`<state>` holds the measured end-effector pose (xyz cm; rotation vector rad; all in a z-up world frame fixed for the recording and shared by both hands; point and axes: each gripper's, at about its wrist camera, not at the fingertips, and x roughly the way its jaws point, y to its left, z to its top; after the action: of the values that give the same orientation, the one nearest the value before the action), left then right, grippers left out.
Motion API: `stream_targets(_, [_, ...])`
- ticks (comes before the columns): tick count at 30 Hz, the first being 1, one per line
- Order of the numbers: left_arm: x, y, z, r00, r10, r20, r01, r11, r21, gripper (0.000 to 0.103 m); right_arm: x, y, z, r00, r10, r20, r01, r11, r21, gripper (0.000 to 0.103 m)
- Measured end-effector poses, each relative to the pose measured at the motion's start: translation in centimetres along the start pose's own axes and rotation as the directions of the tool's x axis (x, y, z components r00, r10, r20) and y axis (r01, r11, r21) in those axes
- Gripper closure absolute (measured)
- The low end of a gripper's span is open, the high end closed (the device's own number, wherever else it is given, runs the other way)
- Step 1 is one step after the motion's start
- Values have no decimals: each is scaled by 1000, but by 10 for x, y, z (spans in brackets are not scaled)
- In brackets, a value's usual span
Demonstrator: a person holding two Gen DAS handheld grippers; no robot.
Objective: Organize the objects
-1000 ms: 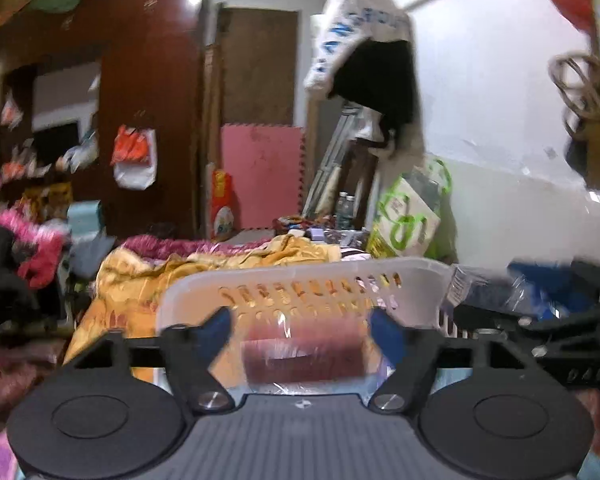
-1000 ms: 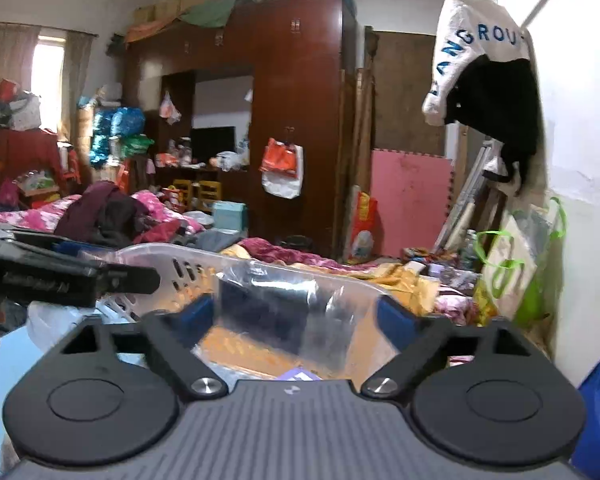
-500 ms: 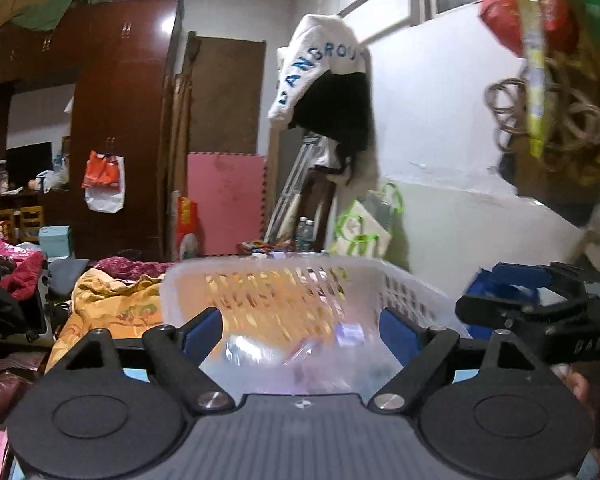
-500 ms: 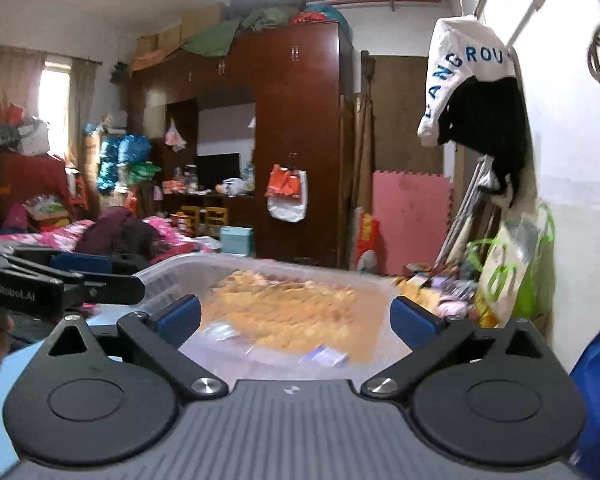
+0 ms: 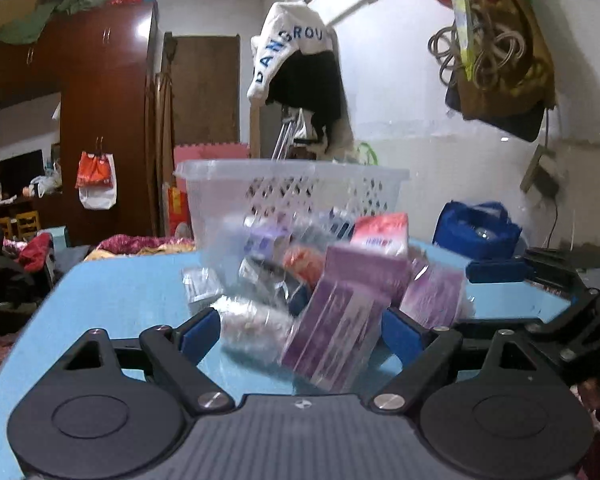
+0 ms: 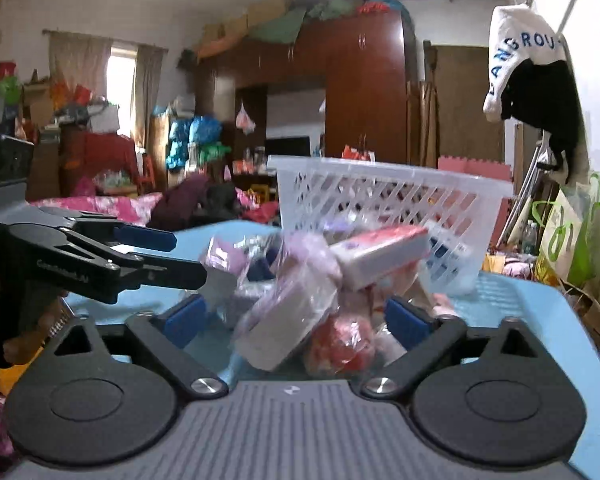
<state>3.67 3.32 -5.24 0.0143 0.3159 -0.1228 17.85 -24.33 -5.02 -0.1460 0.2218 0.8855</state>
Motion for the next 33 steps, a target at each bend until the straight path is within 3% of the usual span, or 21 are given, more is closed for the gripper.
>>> stream_targets(1, [1,1,-2,1000,-6,-4,6,1000,6,13,3,-1,0,1000,15,0,-15,1000,2,21])
stream_targets(5, [1,-2,-7,1000,9,-2,-8,999,43,13,13,0,1,999,32,9,-32,999,-9,25])
stream_targets(9, [5,-10,-12,1000,3,-9,-2,997,76,13,12,3,-4,999,32,15,-32,999,-8,54])
stream_targets(10, [7,-13,-13,1000,2,-14,-1,997,83,13,9,1,-5,999,45,16,-45,999,0,57])
stream_targets(12, [11,-17,-15,1000,4,-26,-1,995,97,13,3,0,-8,997,75,24,-75,997,12,59])
stream_targets(17, [15,-27,-16,1000,13,-27,-10,994,111,15,-18,-11,-10,994,63,88,-68,996,53,61])
stream_targets(20, [18,-30,-15,1000,8,-24,-6,995,96,45,-28,-16,-10,991,56,119,-64,996,66,61])
stream_targets(33, [-4,-15,-3,998,14,67,-17,999,41,46,-35,-36,-9,989,10,144,-24,995,95,62])
